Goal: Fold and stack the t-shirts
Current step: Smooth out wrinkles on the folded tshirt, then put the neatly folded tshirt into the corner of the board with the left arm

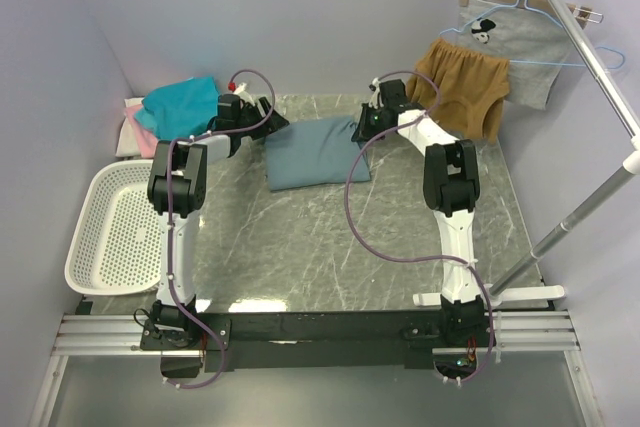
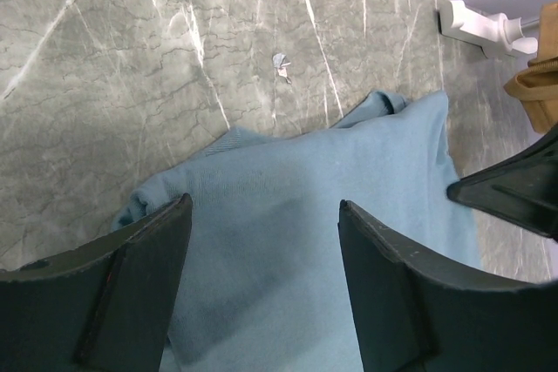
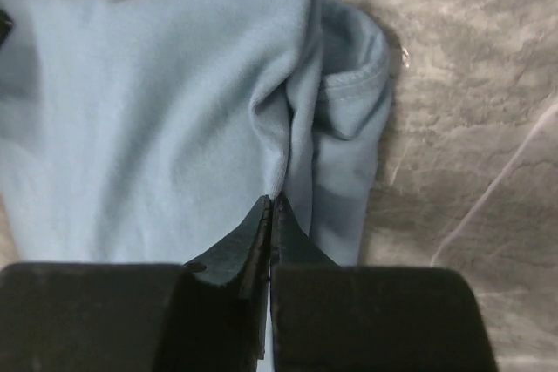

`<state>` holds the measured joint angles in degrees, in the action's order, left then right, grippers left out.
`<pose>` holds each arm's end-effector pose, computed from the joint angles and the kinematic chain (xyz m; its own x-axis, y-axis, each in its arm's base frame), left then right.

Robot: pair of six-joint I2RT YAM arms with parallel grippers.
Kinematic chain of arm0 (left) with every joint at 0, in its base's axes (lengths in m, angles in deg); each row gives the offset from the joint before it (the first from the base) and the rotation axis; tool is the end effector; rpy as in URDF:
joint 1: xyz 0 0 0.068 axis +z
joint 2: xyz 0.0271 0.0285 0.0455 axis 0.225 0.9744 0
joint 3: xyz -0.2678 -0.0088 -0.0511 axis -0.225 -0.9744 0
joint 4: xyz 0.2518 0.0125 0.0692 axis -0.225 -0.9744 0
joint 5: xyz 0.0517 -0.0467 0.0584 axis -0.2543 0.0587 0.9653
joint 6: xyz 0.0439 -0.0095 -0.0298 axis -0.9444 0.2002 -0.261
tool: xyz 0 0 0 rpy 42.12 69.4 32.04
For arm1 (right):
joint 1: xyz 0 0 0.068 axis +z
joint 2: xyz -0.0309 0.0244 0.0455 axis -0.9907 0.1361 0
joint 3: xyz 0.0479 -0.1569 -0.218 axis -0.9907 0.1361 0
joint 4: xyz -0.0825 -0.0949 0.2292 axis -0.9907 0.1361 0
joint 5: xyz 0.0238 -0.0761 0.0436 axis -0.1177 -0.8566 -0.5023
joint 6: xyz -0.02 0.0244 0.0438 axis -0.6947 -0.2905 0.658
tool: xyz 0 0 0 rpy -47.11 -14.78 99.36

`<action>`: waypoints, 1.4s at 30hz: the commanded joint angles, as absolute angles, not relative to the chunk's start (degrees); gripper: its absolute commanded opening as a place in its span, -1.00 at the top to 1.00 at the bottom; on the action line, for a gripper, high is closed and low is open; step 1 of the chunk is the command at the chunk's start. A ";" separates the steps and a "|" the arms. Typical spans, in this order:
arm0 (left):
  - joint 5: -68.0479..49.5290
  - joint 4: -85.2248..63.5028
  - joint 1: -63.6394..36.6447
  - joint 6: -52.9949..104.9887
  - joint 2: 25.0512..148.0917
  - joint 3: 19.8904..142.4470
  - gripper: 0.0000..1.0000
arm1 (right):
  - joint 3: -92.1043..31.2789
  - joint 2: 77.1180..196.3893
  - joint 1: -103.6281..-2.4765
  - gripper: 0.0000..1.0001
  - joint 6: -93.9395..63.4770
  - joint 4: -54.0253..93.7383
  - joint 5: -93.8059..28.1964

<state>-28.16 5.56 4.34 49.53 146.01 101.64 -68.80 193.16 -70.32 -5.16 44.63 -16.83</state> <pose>0.5162 -0.0951 0.1381 -0.6396 -0.4202 -0.6437 0.2193 0.7028 -0.6767 0.5190 0.1236 0.1691 -0.8346 0.0967 -0.5423 -0.2131 0.8512 0.4797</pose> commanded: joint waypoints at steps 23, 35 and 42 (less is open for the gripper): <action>-29.66 5.49 4.13 47.12 141.78 101.64 -0.54 | -41.18 170.65 -72.34 -0.10 -1.04 30.69 -36.83; -16.55 -1.89 4.13 44.92 126.13 86.79 -0.68 | -41.53 172.38 -72.51 -0.44 -0.34 32.36 -29.11; -20.24 -1.28 3.60 46.14 124.19 78.54 -0.67 | -43.72 174.94 -72.51 -0.47 -0.16 33.50 -25.51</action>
